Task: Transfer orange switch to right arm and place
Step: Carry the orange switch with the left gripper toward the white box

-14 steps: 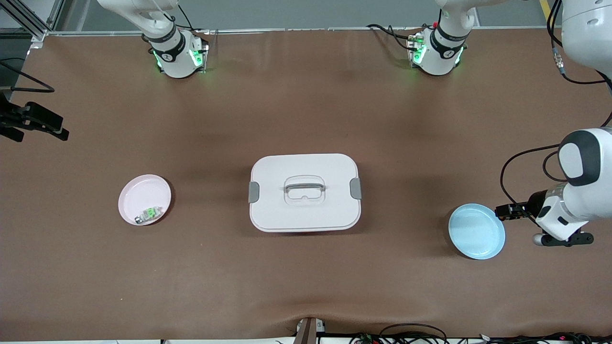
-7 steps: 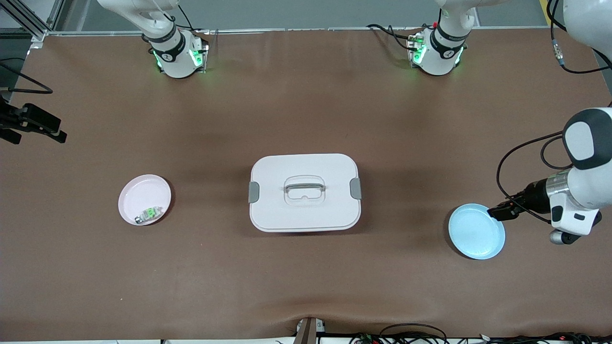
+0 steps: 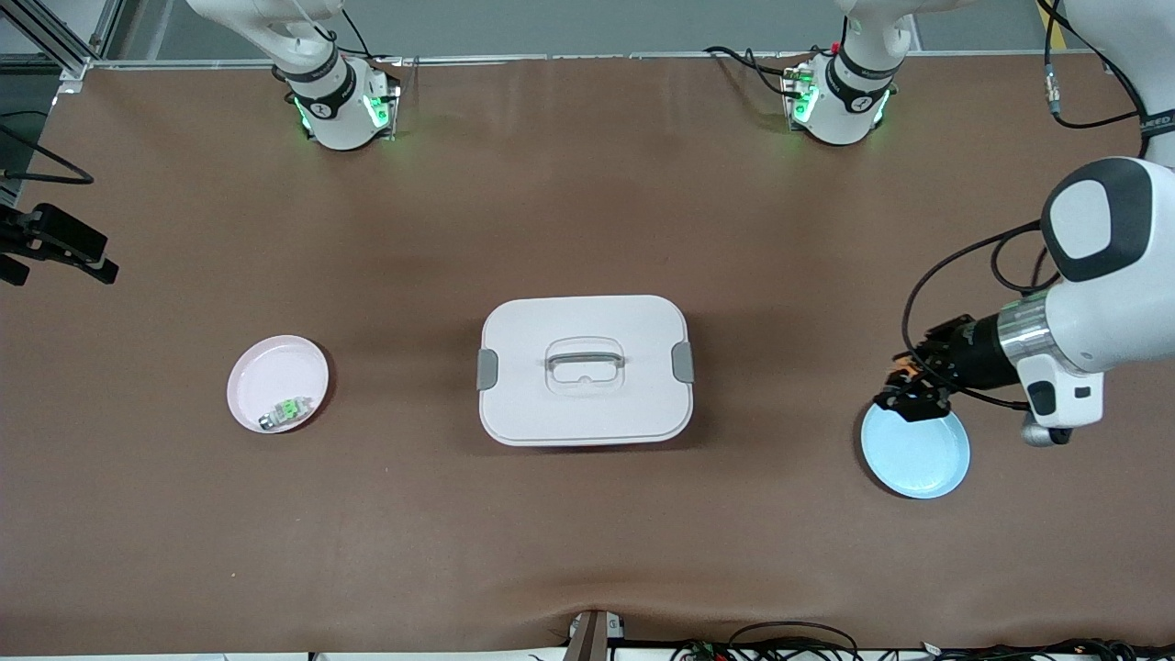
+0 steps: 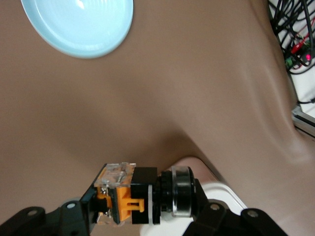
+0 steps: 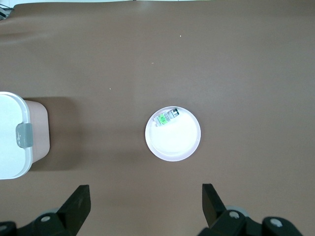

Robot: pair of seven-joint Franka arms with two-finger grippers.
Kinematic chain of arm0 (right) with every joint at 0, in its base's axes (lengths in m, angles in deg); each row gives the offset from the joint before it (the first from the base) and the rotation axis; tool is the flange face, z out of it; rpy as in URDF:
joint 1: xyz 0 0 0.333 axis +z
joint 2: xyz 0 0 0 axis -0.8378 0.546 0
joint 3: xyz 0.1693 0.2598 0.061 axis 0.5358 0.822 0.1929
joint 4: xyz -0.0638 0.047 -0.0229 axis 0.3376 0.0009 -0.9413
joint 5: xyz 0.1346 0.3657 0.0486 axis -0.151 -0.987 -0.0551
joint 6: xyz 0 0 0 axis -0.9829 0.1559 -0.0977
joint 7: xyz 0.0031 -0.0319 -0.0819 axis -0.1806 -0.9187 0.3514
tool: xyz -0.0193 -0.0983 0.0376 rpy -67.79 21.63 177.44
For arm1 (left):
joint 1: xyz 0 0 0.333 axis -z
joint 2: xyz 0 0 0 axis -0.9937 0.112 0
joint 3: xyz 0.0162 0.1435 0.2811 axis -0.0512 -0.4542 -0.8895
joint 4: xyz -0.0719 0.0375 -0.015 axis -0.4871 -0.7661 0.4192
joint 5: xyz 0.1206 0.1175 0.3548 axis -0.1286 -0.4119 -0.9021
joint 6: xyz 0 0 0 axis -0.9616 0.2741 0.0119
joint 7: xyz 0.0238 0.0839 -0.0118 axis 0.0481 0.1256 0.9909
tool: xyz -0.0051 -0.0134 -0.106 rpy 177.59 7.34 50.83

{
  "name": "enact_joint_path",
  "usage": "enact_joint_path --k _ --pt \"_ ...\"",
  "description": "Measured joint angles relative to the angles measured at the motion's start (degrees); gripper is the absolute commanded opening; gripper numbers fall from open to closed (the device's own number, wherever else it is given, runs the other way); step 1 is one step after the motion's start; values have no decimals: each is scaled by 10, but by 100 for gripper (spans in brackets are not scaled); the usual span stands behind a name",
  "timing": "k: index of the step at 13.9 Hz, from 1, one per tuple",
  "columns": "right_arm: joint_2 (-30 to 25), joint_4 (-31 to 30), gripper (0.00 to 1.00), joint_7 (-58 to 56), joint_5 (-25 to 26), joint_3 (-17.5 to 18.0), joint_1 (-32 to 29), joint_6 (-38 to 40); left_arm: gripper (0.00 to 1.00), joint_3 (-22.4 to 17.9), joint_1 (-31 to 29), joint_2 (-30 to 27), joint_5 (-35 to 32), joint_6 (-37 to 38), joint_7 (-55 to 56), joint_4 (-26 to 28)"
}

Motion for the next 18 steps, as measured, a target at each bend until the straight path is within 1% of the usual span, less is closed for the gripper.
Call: enact_joint_path --k 2,4,6,7,9,11,12,14,16,18 --pt "0 0 100 0 0 0 0 8 18 21 1 -6 31 0 66 -3" --pt "-1 0 100 0 -1 1 0 38 18 50 0 -10 41 -1 120 -7" --pt "-5 1 100 0 -16 3 1 52 18 73 1 -16 66 -2 168 -8" --pt "-7 2 100 0 -41 5 1 55 18 79 2 -17 88 -4 186 -11" --pt "-11 1 100 2 -108 6 2 51 18 92 2 -17 121 -8 230 -23" --pt "-14 -15 100 35 -161 6 3 16 18 125 2 -17 128 -36 289 -28" --pt "-20 -36 100 58 -194 7 5 -11 18 145 4 -17 128 -52 320 -28" --pt "-47 -104 100 91 -244 9 23 -83 18 171 19 -17 128 -90 386 -28" --pt "-82 -181 100 112 -292 11 51 -139 18 175 56 -16 128 -145 452 -28" --pt "-107 -229 100 115 -327 12 75 -171 18 176 100 -12 128 -205 511 -27"
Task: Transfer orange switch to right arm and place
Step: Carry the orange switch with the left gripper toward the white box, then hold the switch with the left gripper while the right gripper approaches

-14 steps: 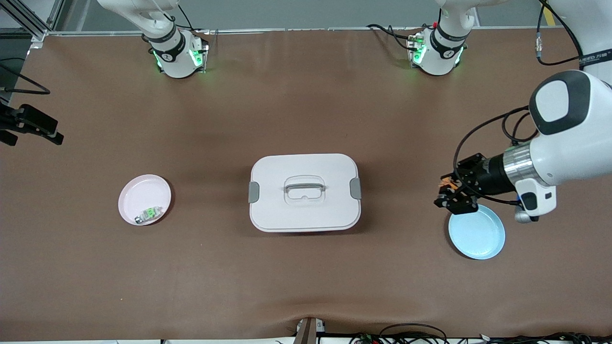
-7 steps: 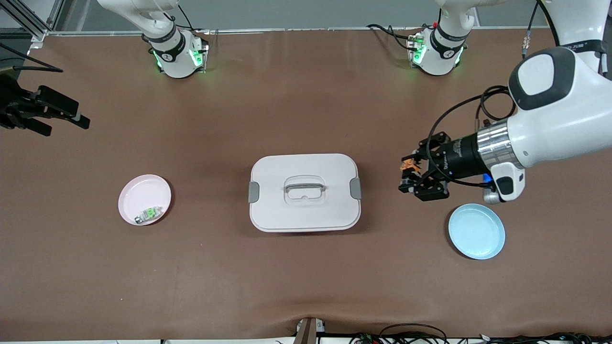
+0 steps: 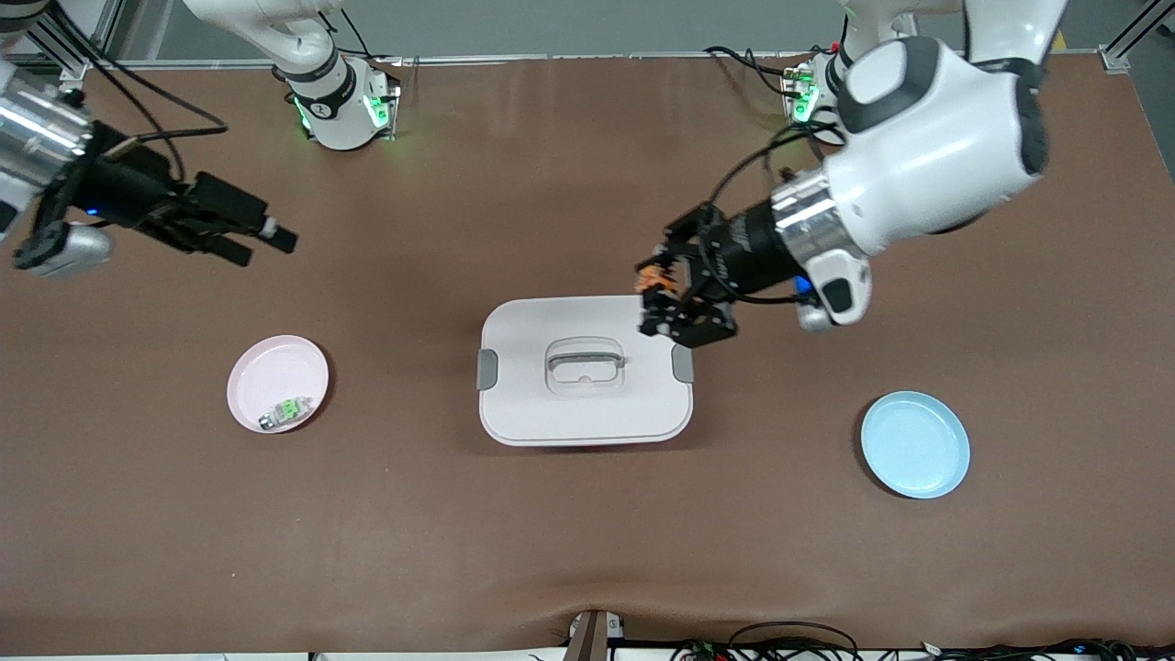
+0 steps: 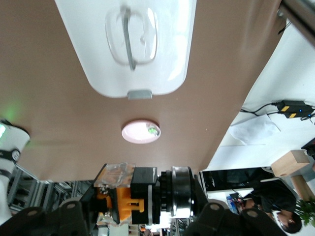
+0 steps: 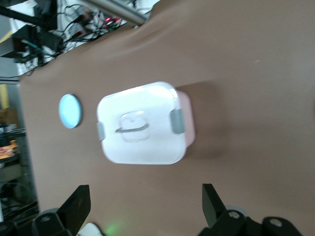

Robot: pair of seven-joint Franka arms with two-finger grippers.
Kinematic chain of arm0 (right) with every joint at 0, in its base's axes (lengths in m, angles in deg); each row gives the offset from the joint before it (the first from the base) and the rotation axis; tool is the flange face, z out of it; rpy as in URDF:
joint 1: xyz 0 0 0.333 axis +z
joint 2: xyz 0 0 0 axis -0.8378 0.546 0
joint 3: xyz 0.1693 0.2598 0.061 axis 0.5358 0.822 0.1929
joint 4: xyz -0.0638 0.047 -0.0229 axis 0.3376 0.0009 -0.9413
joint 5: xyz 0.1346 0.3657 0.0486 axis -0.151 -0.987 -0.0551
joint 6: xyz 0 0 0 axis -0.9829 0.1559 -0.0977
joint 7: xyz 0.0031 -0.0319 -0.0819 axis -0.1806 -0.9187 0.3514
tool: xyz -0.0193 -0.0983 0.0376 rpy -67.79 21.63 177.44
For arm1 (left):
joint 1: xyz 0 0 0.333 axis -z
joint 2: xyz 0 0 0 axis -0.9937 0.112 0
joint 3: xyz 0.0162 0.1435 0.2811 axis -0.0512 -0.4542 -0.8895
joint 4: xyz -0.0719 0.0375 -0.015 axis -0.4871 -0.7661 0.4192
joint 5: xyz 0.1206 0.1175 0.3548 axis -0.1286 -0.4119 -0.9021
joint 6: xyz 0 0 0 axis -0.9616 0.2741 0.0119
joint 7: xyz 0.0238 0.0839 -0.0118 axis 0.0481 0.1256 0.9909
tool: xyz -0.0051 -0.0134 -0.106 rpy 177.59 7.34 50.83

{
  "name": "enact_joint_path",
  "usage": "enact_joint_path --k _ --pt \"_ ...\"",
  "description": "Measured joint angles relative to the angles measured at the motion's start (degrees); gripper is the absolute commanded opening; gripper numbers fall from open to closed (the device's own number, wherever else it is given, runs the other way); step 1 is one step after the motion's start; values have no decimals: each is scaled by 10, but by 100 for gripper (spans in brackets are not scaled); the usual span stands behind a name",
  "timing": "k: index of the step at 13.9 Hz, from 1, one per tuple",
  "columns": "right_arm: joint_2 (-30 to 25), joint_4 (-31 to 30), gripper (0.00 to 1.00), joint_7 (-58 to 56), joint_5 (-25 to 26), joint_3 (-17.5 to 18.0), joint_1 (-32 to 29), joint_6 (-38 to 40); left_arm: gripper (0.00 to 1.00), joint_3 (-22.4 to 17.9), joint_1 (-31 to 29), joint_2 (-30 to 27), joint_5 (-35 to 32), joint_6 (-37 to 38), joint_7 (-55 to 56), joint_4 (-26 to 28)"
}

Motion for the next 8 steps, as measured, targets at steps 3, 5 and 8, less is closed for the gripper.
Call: enact_joint_path --k 3,5,8 --pt "-8 -16 100 5 -9 1 42 -31 18 0 50 9 0 -61 67 1" --pt "-8 -17 100 5 -10 1 79 -49 18 -1 83 21 -11 -114 109 4" --pt "-7 -18 100 10 -10 2 125 -68 18 -1 127 53 -70 -184 178 7"
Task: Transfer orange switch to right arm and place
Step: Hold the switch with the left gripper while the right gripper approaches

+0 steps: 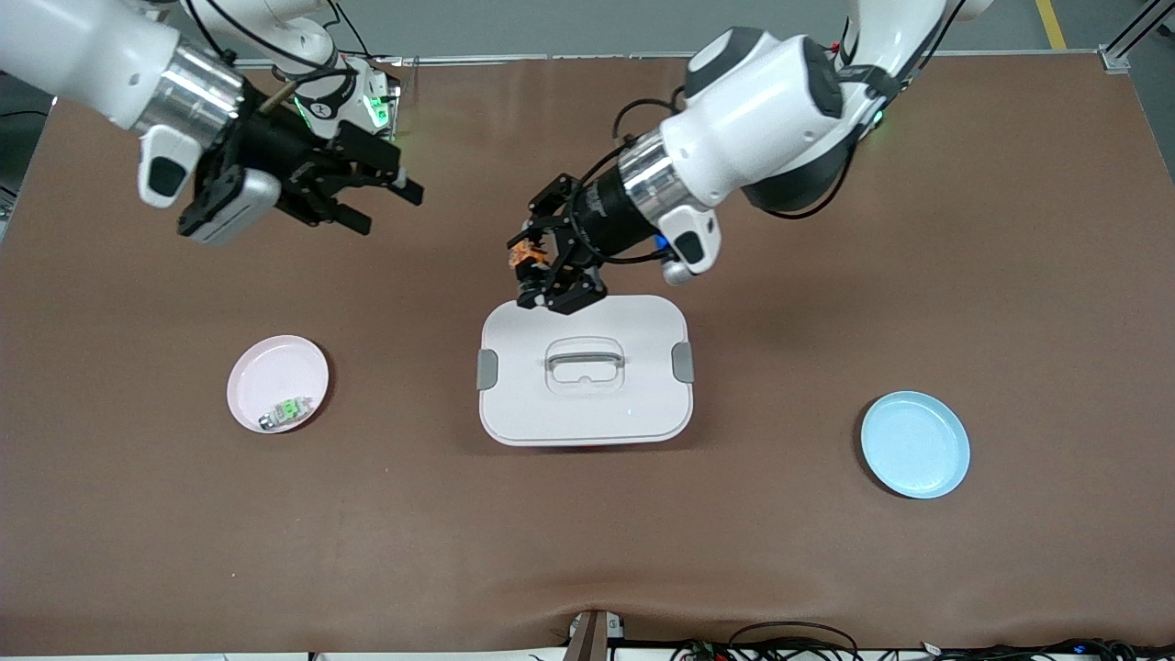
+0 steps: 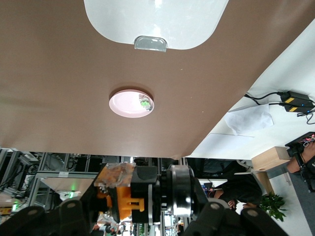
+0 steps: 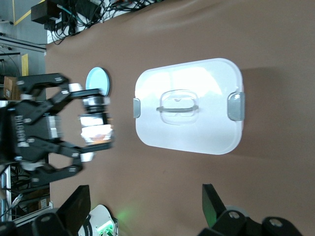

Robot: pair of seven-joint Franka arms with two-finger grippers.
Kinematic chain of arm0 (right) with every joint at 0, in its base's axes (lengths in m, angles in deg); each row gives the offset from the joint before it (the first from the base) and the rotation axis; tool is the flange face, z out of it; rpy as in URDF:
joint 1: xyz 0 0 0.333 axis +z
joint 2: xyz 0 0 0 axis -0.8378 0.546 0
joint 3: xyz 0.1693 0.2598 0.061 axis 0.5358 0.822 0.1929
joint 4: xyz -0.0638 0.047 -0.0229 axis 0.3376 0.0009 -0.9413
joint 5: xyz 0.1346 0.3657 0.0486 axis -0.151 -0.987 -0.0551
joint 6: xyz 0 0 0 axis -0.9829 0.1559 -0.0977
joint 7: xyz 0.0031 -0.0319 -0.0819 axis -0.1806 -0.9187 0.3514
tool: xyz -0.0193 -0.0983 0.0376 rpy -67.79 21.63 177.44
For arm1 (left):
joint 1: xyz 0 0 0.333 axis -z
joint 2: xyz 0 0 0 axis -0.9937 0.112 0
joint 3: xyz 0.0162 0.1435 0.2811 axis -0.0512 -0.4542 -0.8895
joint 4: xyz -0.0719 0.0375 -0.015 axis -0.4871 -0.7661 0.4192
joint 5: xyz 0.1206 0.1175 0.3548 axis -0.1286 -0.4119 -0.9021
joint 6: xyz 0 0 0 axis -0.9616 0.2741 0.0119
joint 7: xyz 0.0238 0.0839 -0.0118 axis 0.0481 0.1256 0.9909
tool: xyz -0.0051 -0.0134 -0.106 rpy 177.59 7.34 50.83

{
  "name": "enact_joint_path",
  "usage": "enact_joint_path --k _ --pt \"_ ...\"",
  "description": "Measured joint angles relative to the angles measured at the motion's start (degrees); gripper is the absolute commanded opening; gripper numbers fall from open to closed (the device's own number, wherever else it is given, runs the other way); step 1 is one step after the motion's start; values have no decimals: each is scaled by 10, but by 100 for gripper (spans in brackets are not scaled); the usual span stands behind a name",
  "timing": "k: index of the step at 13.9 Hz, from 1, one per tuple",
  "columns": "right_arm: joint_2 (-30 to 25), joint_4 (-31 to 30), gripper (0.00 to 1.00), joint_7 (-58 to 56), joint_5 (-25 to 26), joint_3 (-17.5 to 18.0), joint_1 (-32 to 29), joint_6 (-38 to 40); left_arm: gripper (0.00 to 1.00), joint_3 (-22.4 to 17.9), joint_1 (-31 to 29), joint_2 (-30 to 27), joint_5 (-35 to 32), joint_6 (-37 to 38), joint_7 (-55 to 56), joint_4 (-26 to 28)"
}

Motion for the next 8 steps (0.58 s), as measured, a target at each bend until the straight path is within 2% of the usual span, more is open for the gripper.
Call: enact_joint_path --k 4,8 --pt "12 -1 100 -4 0 -1 10 -1 18 -1 24 30 -35 -25 20 0" --pt "51 4 100 -47 0 -1 13 -1 18 -1 31 34 -66 -26 19 0"
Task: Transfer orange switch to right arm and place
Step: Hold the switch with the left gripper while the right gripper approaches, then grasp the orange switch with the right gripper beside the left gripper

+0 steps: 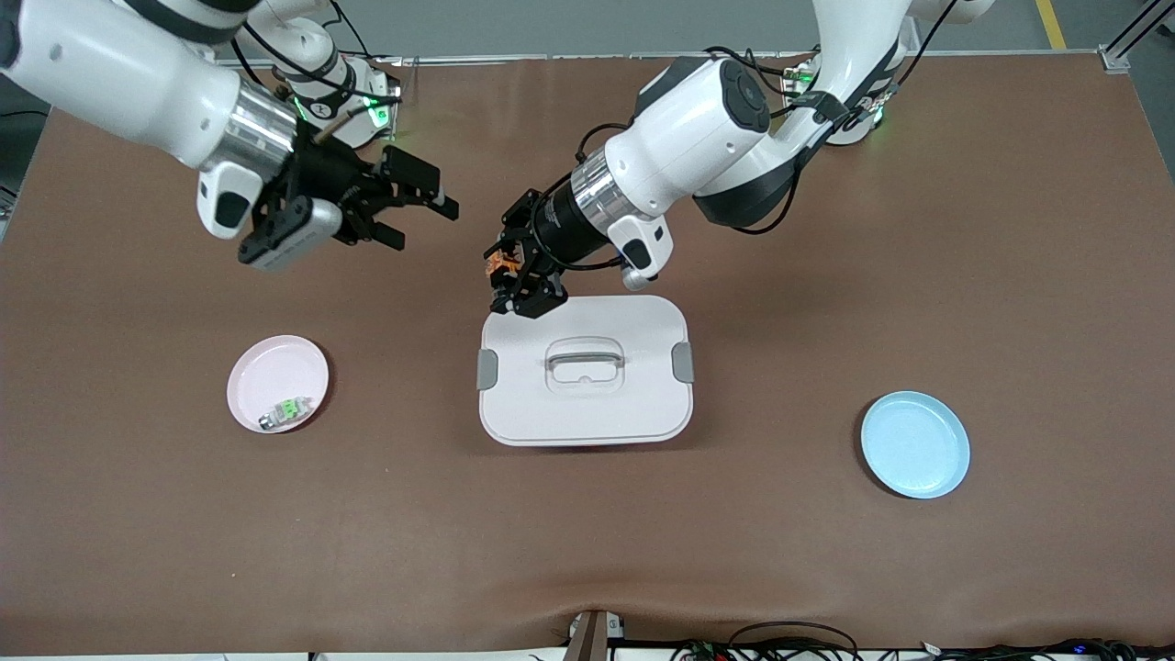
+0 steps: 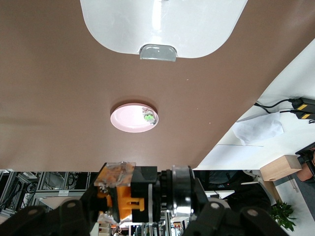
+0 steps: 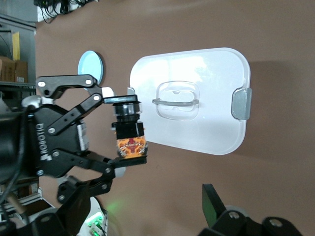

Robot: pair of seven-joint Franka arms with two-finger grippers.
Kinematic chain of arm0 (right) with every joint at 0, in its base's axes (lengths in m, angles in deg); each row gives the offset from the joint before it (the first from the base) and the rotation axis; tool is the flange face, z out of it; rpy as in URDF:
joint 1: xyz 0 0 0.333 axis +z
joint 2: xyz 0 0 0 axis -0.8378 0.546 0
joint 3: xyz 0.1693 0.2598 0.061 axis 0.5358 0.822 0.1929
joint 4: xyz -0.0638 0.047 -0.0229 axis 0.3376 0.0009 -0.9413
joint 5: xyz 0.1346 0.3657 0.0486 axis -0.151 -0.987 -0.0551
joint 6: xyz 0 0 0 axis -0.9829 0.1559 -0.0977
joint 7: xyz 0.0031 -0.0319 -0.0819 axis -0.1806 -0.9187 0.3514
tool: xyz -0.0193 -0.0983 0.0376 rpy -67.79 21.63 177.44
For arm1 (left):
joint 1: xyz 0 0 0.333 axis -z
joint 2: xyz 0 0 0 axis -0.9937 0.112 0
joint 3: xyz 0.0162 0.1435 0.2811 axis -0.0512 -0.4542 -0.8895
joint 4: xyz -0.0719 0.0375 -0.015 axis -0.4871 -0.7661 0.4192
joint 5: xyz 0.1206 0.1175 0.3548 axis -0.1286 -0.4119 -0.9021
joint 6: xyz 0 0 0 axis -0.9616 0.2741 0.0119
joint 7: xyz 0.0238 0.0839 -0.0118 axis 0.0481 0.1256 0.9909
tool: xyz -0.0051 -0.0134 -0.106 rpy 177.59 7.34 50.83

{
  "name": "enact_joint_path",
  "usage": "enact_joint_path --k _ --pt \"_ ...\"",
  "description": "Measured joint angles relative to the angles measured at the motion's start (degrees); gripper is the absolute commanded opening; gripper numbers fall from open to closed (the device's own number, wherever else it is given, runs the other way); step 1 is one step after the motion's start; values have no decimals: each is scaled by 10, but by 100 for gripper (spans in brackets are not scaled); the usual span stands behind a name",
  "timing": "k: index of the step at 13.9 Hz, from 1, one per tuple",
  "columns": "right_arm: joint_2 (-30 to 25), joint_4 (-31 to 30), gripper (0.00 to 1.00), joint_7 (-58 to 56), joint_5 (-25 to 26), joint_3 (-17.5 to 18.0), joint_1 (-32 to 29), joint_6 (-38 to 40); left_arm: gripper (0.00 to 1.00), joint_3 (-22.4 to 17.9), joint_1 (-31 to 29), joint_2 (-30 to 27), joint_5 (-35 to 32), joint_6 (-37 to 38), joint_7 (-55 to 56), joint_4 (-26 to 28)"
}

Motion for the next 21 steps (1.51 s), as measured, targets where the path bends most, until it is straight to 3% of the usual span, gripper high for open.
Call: enact_joint_path --k 9,21 --pt "51 8 100 -16 0 0 16 -3 18 0 18 1 -28 1 -26 1" --pt "66 13 100 -16 -27 0 35 -31 18 -1 19 2 -29 1 -28 9"
